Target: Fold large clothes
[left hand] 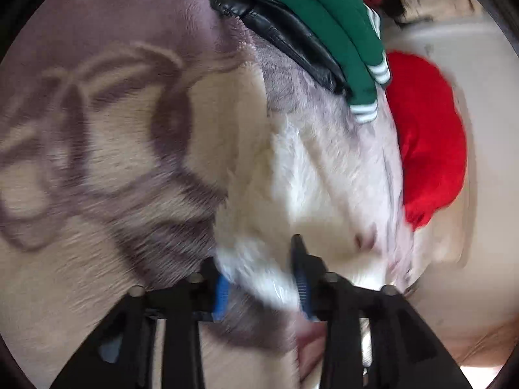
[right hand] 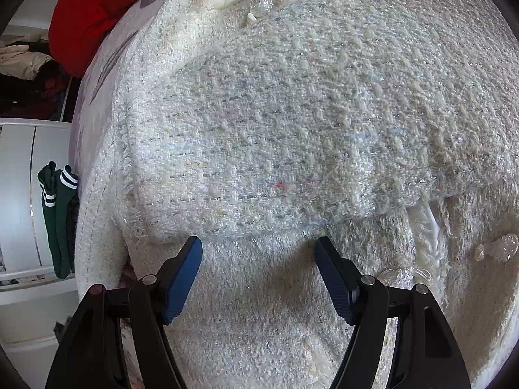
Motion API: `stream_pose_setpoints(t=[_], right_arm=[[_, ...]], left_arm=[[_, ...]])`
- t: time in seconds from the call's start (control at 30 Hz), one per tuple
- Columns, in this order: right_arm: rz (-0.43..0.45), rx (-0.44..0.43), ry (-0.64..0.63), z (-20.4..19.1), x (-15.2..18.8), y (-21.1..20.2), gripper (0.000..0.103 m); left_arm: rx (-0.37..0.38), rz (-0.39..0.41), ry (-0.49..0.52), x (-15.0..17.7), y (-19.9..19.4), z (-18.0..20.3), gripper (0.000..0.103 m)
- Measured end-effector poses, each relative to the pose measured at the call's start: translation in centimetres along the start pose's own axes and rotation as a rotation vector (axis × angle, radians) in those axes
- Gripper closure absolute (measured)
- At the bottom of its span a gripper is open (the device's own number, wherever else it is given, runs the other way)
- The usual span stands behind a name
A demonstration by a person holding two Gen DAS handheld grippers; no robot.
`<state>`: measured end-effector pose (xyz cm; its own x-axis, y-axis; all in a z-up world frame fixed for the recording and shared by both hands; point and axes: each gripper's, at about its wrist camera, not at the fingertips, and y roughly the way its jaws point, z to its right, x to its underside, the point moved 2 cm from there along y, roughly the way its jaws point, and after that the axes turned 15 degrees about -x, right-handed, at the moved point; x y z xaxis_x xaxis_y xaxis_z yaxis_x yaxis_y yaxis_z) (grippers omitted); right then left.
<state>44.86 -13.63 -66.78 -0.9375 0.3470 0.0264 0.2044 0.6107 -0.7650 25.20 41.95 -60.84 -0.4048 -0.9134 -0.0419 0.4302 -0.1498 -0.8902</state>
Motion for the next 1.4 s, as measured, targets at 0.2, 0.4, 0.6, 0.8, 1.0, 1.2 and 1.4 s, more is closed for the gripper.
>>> stream_pose_setpoints(t=[0.2, 0.4, 0.6, 0.8, 1.0, 1.2, 1.4], right_arm=[[-0.010, 0.025, -0.015, -0.6, -0.6, 0.9, 0.029], [-0.015, 0.057, -0.049, -1.6, -0.3, 1.7, 0.029], [-0.005, 0.068, -0.032, -2.3, 0.3, 2.6, 0.029], [0.005, 0.077, -0.032, -2.3, -0.1, 3.3, 0.029], [0.007, 0.101, -0.054, -3.4, 0.4, 4.3, 0.029], [0.006, 0.107, -0.067, -3.9, 1.0, 4.7, 0.028], [0.012, 0.149, -0.110, -5.2, 2.1, 6.2, 0.021]], left_arm=[[-0.087, 0.108, 0.210, -1.9, -3.6, 0.8, 0.044], [-0.157, -0.053, 0.450, -5.7, 2.2, 3.6, 0.043], [-0.128, 0.012, 0.588, -3.9, 0.9, 7.0, 0.094], [0.051, 0.162, 0.309, -8.0, -4.8, 5.6, 0.094], [0.061, 0.070, -0.022, -11.1, -1.7, -2.9, 0.093], [0.124, -0.028, 0.027, -4.2, -2.4, -2.8, 0.034], [0.281, -0.205, -0.062, 2.9, 2.8, 0.2, 0.034]])
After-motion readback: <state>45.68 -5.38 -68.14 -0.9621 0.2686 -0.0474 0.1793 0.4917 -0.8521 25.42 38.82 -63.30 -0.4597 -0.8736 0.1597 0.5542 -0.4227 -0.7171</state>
